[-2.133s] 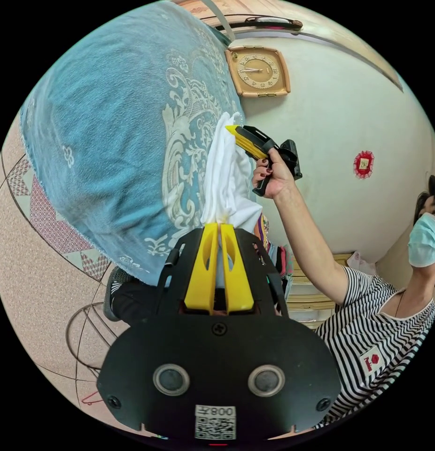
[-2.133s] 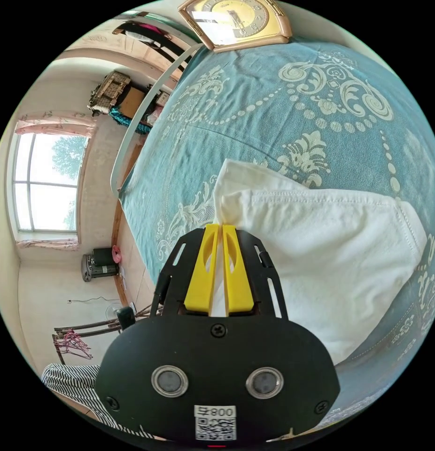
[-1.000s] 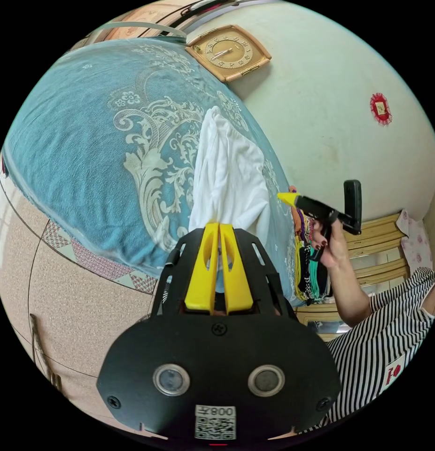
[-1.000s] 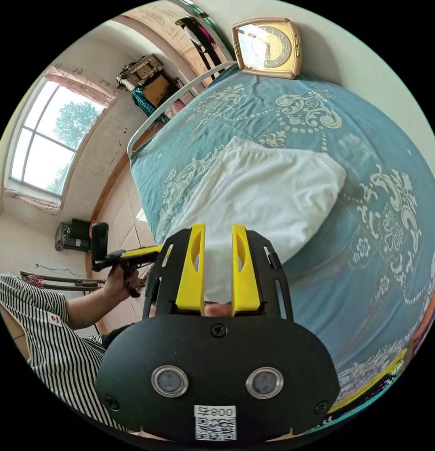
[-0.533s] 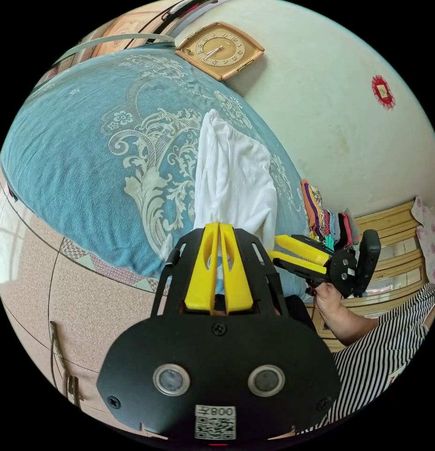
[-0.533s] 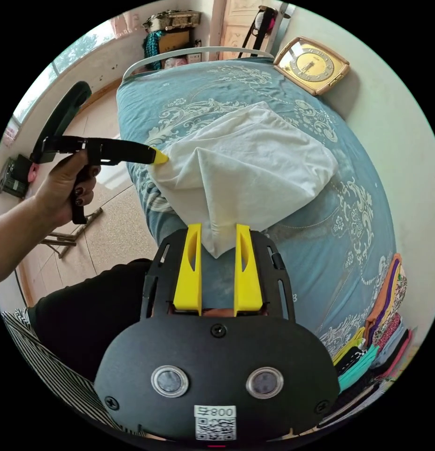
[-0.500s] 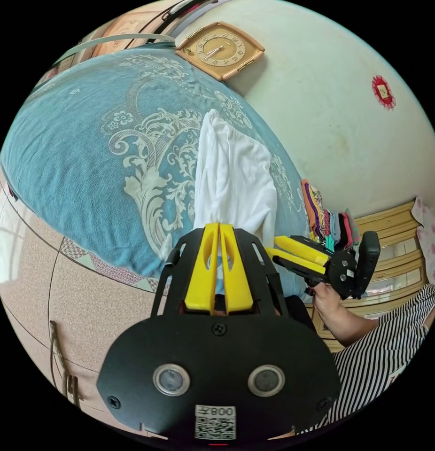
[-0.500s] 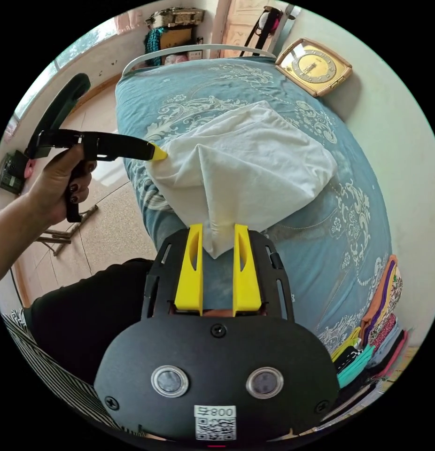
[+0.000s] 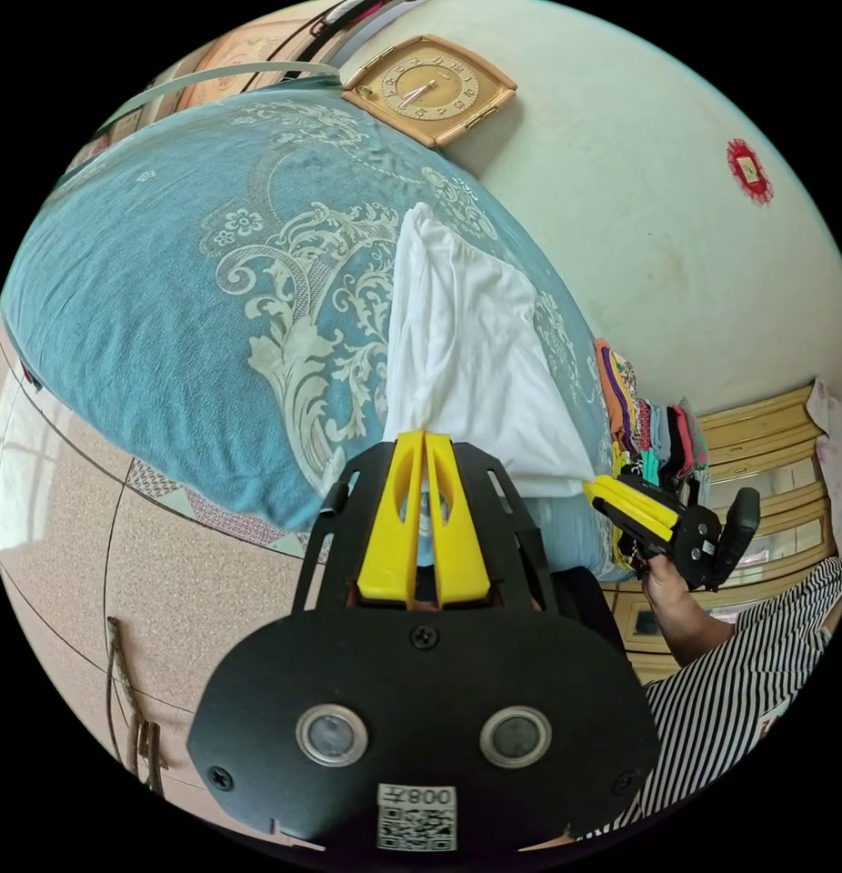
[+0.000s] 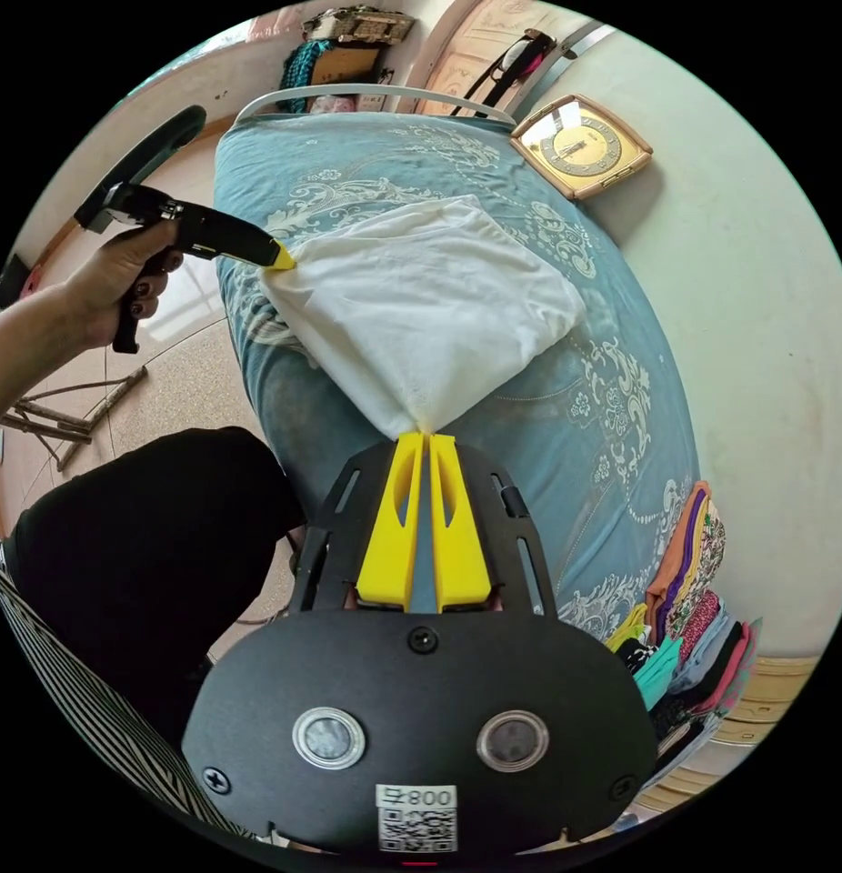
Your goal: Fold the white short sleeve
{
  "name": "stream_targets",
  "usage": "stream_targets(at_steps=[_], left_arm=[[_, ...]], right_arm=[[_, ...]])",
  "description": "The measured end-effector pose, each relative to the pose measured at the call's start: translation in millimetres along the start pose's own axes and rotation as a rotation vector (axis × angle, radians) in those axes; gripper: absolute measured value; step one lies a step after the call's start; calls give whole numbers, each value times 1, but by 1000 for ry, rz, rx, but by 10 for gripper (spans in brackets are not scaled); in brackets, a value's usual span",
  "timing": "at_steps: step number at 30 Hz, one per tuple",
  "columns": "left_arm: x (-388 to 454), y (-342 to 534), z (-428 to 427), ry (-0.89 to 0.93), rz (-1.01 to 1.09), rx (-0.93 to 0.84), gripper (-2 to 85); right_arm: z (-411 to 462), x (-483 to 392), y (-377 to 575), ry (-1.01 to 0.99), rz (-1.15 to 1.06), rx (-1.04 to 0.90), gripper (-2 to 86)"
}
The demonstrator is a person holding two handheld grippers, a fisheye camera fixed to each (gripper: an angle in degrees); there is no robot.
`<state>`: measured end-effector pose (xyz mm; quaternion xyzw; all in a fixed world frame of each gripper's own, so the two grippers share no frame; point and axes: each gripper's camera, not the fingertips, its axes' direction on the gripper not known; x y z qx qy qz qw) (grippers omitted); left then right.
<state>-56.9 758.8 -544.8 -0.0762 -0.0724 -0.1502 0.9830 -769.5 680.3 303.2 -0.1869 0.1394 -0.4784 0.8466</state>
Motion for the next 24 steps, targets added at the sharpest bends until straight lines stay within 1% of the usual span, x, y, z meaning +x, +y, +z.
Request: stream_targets(at_steps=[12,17,21,24], left_arm=[[19,5,15,-32,19,-17,1],[30,12,15,-53,8,-12,1],[45,15,15,-15,38,37,1],[57,11,30,2,58,21,2]], right_arm=[[40,16,60,-58,-19,-46,6],[57,50,98,-202,60,-81,4],[53,87,122,-289,142,-44,6],[42,122,130,-376,195,69,13]])
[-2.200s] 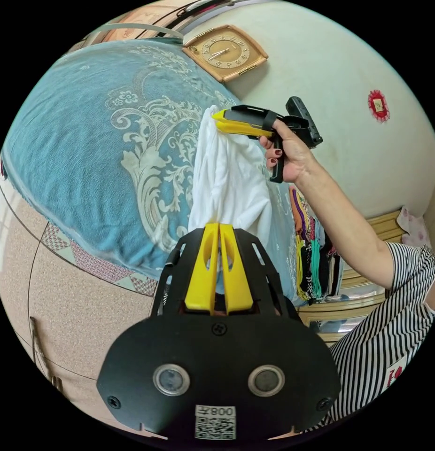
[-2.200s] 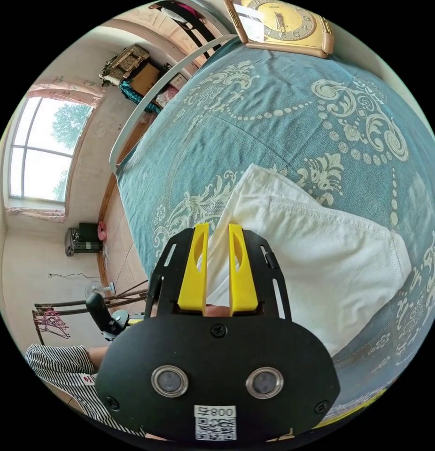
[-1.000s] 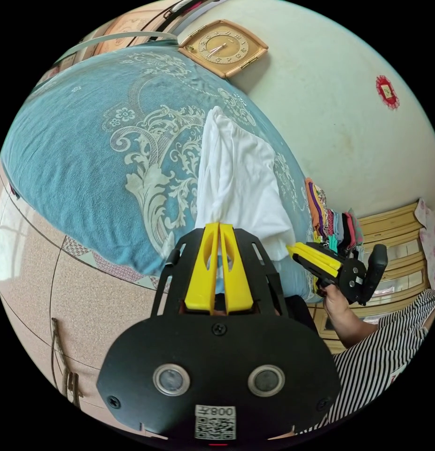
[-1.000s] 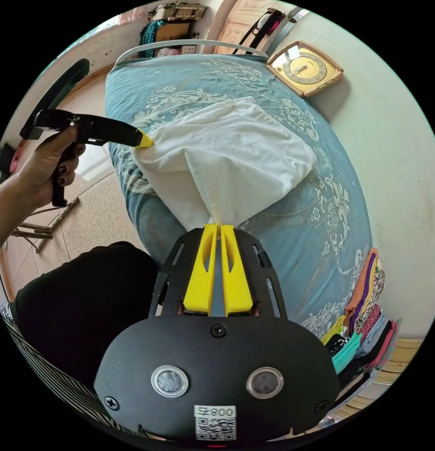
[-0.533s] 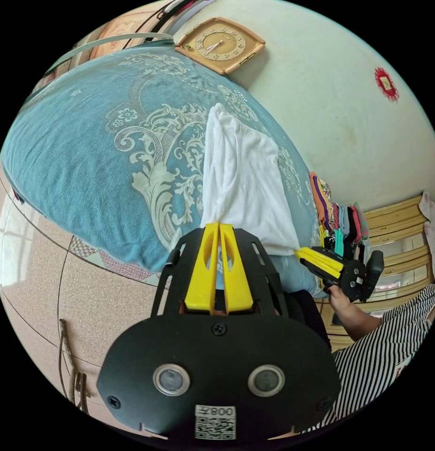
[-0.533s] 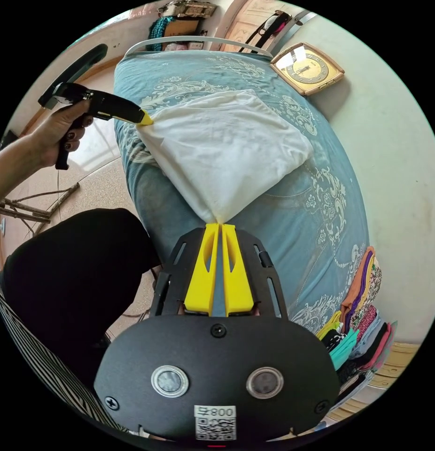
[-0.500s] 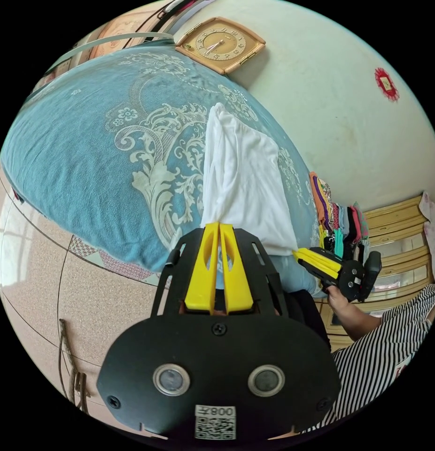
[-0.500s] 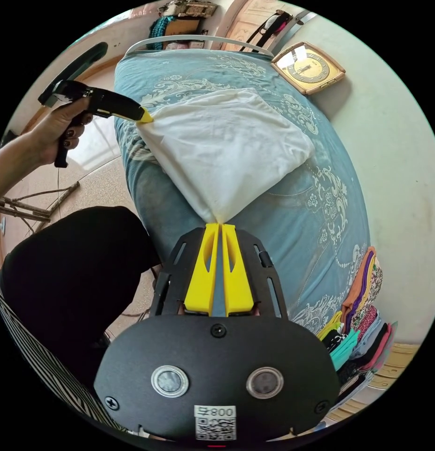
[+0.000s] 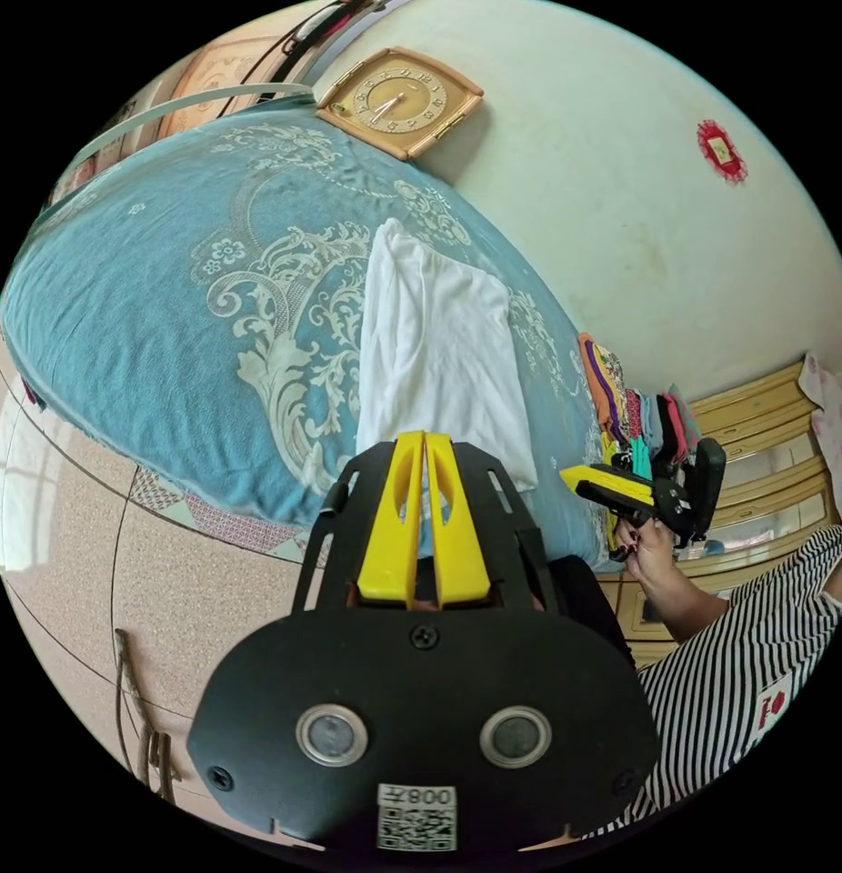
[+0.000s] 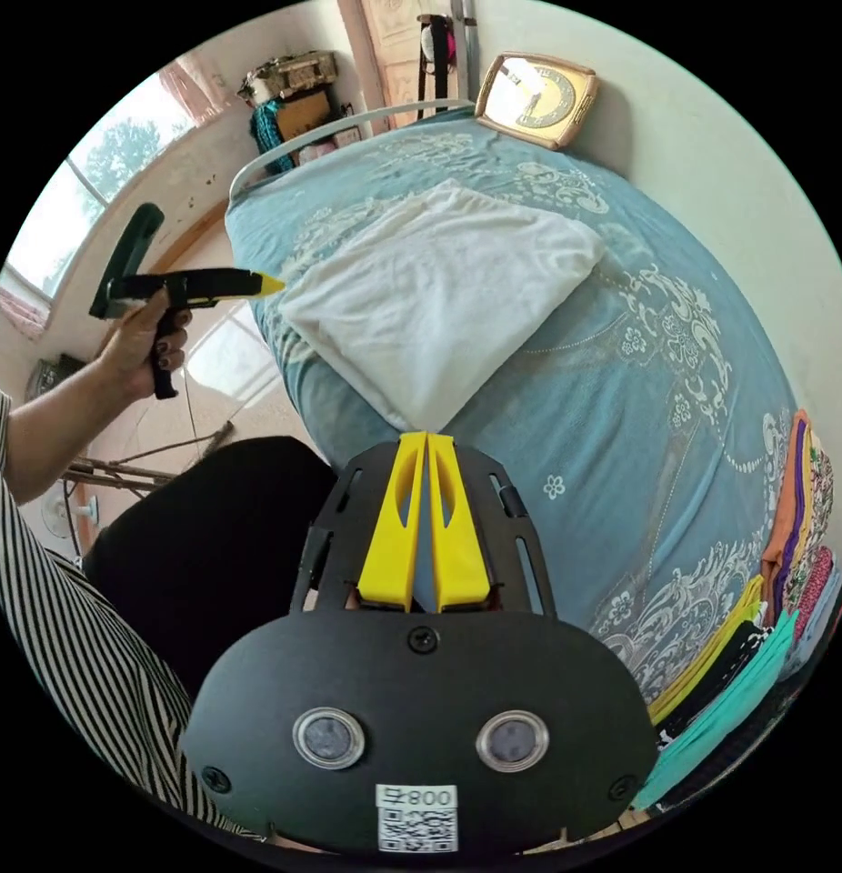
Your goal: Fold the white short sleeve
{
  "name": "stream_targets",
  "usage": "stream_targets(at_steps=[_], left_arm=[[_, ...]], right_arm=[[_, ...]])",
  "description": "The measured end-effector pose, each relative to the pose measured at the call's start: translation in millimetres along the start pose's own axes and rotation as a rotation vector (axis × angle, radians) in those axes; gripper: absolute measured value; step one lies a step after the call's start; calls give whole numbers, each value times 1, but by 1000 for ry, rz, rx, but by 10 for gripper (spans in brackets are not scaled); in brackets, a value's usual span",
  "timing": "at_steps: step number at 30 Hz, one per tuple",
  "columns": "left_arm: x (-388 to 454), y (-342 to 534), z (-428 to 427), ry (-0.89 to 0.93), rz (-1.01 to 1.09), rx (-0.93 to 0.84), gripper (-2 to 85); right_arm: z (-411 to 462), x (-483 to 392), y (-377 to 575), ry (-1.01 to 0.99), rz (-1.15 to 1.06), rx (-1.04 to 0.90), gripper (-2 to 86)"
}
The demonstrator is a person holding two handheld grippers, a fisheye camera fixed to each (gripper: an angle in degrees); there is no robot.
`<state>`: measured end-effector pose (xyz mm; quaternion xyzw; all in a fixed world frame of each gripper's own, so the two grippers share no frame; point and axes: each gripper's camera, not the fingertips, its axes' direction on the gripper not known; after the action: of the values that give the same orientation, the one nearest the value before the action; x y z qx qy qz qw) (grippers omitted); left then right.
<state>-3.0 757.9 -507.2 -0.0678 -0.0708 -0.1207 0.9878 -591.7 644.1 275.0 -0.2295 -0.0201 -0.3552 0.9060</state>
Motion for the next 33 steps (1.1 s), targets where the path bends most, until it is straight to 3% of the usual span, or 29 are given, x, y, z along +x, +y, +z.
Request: stream_targets(at_steps=[5,8,17,21,24,28,33], left_arm=[[4,2,31,-38,-3,-50,2],[5,5,37,-12,-25,-52,1],[38,4,63,-3,2,-33,1],[35,11,81,5,-32,-50,2],[42,17,82,-15,-52,-46,3],[83,18,100,75,92,-60,8],[153,16,157,92,355,-195,26]], right_arm=[[7,61,-5,-220,88,27,5],[35,86,14,-219,97,-84,3],[3,171,50,-394,213,51,2],[25,196,61,-335,215,-57,2],[23,226,85,-436,296,-14,3],[19,256,112,-438,317,-48,2],[15,309,144,-591,459,13,5]])
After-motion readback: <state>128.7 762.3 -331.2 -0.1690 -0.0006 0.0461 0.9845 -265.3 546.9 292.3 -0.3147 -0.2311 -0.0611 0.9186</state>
